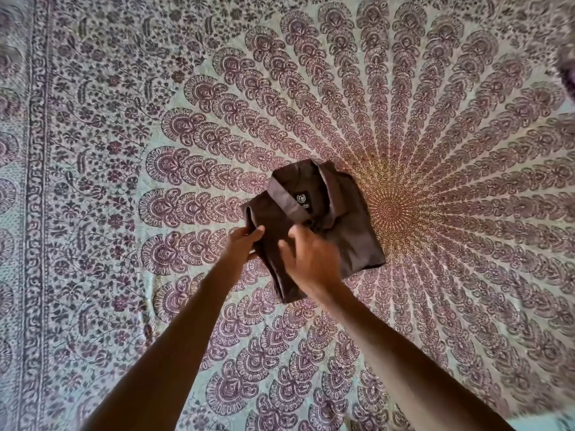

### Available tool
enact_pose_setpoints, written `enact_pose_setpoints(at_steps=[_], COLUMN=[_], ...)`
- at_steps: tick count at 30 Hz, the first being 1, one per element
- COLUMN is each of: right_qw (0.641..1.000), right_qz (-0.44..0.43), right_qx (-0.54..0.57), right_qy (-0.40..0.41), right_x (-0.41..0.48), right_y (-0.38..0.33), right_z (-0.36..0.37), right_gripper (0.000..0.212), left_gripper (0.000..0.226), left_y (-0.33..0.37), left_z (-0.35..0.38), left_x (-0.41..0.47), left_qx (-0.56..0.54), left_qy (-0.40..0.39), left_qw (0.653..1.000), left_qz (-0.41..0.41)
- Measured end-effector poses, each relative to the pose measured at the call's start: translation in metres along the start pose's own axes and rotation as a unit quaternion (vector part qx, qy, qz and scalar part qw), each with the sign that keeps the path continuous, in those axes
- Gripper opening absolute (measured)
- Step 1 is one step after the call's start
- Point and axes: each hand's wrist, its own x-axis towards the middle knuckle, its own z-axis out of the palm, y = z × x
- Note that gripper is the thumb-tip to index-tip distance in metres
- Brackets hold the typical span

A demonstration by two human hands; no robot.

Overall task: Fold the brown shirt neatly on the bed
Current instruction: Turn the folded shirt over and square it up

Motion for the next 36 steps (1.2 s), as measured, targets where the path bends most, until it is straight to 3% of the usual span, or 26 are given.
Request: enact_pose_setpoints(at_steps=[3, 5, 7, 9, 11, 13, 17, 20, 23, 25, 27, 31, 34, 36], right_qw=[0.982, 0.965, 0.946, 0.930, 0.915, 0.899, 0.897, 0.936, 0.948, 0.952, 0.950, 0.932, 0.920, 0.905], right_qz=[0.143, 0.244, 0.287, 0.297, 0.295, 0.289, 0.275, 0.264, 0.253, 0.231, 0.231, 0.289, 0.321, 0.333], right_qx=[0.046, 0.060, 0.151, 0.213, 0.257, 0.305, 0.314, 0.230, 0.163, 0.174, 0.207, 0.214, 0.225, 0.266], right_qy=[0.116, 0.071, -0.013, -0.048, -0.094, -0.127, -0.144, -0.031, 0.108, 0.099, 0.037, -0.035, -0.012, 0.008], right_x=[0.020, 0.033, 0.042, 0.048, 0.047, 0.038, 0.008, -0.004, 0.002, 0.011, 0.021, 0.042, 0.053, 0.056], right_y=[0.061, 0.104, 0.132, 0.146, 0.146, 0.138, 0.112, 0.110, 0.116, 0.116, 0.112, 0.107, 0.107, 0.102], right_z=[-0.026, -0.030, -0.028, -0.025, -0.023, -0.017, -0.004, -0.002, -0.012, -0.019, -0.019, -0.008, -0.007, -0.010], right_gripper=[0.020, 0.040, 0.061, 0.059, 0.043, 0.040, 0.037, 0.044, 0.036, 0.023, 0.023, 0.023, 0.021, 0.015], left_gripper=[0.047, 0.051, 0.040, 0.034, 0.034, 0.031, 0.029, 0.043, 0.049, 0.036, 0.028, 0.041, 0.060, 0.053], left_y=[-0.005, -0.006, -0.005, 0.000, 0.010, 0.017, 0.015, 0.021, 0.021, 0.018, 0.015, 0.020, 0.027, 0.034], left_z=[0.018, 0.032, 0.043, 0.046, 0.036, 0.020, -0.018, -0.014, 0.003, 0.014, 0.022, 0.031, 0.032, 0.032], left_x=[0.000, -0.003, -0.006, -0.004, 0.005, 0.019, 0.051, 0.029, 0.009, 0.004, 0.005, 0.014, 0.019, 0.022], left_qx=[0.057, 0.128, 0.179, 0.200, 0.230, 0.271, 0.311, 0.272, 0.320, 0.320, 0.312, 0.293, 0.271, 0.254], left_qy=[0.085, 0.152, 0.197, 0.194, 0.155, 0.115, 0.111, 0.176, 0.284, 0.288, 0.274, 0.263, 0.278, 0.275], left_qw=[0.995, 0.980, 0.963, 0.959, 0.959, 0.954, 0.941, 0.938, 0.876, 0.866, 0.879, 0.903, 0.914, 0.920], left_qz=[0.011, 0.035, 0.049, 0.047, 0.053, 0.063, 0.069, 0.123, 0.220, 0.254, 0.234, 0.171, 0.121, 0.117])
